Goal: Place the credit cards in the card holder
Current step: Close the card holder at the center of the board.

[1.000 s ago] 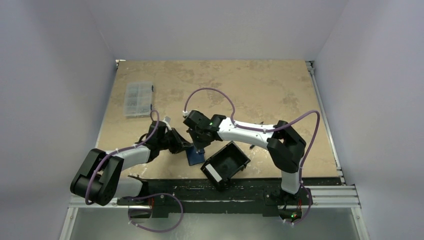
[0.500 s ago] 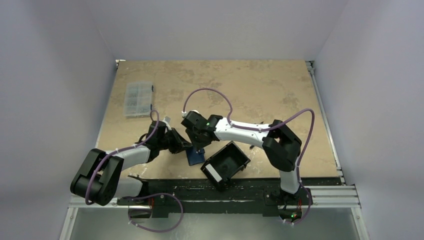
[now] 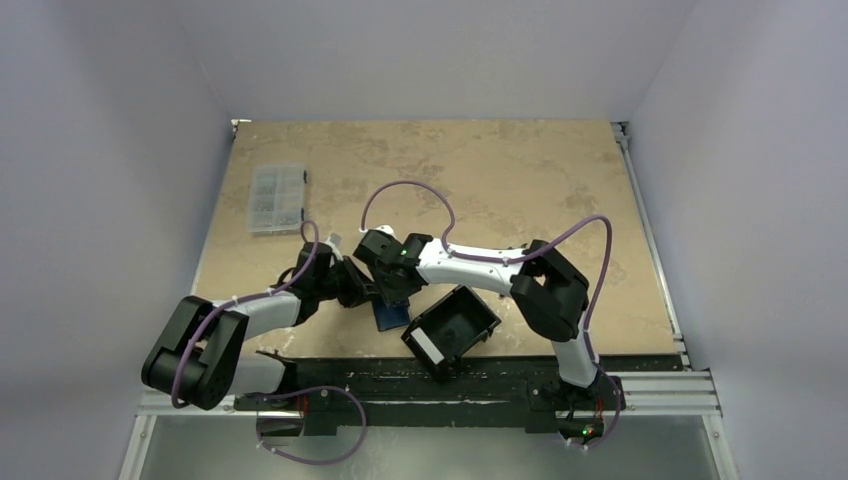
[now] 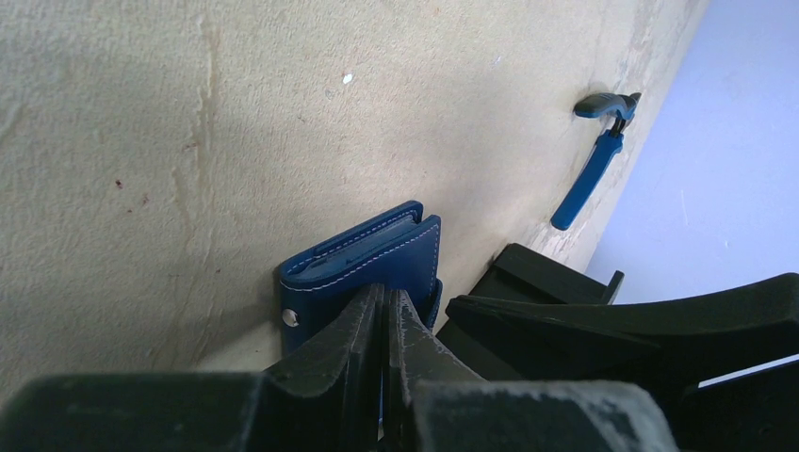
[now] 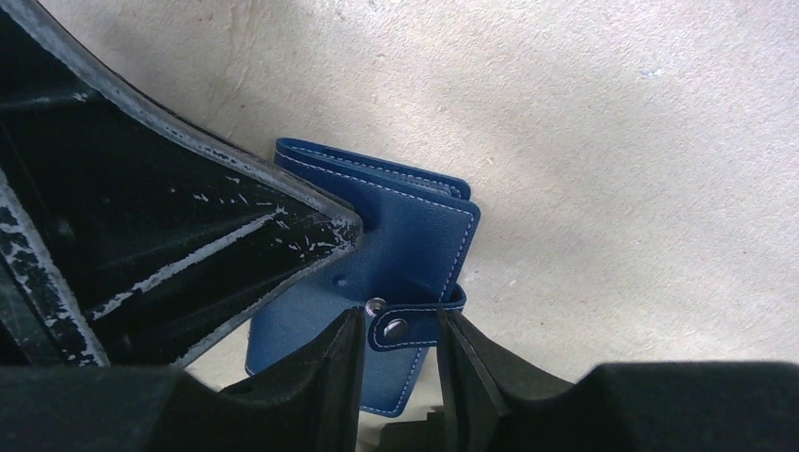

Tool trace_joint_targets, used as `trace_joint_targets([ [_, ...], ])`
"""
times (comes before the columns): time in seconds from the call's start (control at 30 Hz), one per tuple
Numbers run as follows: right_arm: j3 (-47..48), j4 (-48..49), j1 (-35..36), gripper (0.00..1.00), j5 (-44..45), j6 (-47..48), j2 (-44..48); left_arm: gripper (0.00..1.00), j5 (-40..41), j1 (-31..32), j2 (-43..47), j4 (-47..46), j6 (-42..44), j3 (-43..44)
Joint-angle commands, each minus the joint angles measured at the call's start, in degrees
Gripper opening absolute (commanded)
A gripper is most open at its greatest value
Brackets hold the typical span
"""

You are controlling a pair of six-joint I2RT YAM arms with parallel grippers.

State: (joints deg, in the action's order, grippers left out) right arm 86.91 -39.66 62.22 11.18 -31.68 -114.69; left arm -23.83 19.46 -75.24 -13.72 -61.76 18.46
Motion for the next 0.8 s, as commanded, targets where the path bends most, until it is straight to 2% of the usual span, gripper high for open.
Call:
trace_joint_targets([
  [0.0,2.9,-1.4,0.6,0.41,1.8,-1.0,-0.6,0.05,-0.5,-0.5,-0.9,-2.1,1.7,-0.2],
  [0.17,3.4,-1.8,0.6,0.4,1.1,-1.0,-1.3,0.05,-0.6,-0.6,-1.6,-2.3,2.0,-0.1],
  [0.33,3.4,-2.2,0.6,0.35,1.4,-1.1,-1.4,0.05,-1.0,-0.6,-2.3,-2.8,2.0,0.1],
  [0.47,3.0,-1.9,0.6,0.24,1.3,-1.1,-1.2,0.06,-1.0,-0.7,-2.3,-2.7,2.2,0.1],
  [0.67,1.5,-1.7,0.5,0.0,0.1,-2.0,0.9,0.05,-1.1,-1.0,-2.3,-2.7,2.3,-0.2],
  [0.77,0.8,-0.9,0.5,0.0,-0.7,-2.1,2.0,0.05,-1.1,-1.0,-2.3,-2.8,2.1,-0.3],
])
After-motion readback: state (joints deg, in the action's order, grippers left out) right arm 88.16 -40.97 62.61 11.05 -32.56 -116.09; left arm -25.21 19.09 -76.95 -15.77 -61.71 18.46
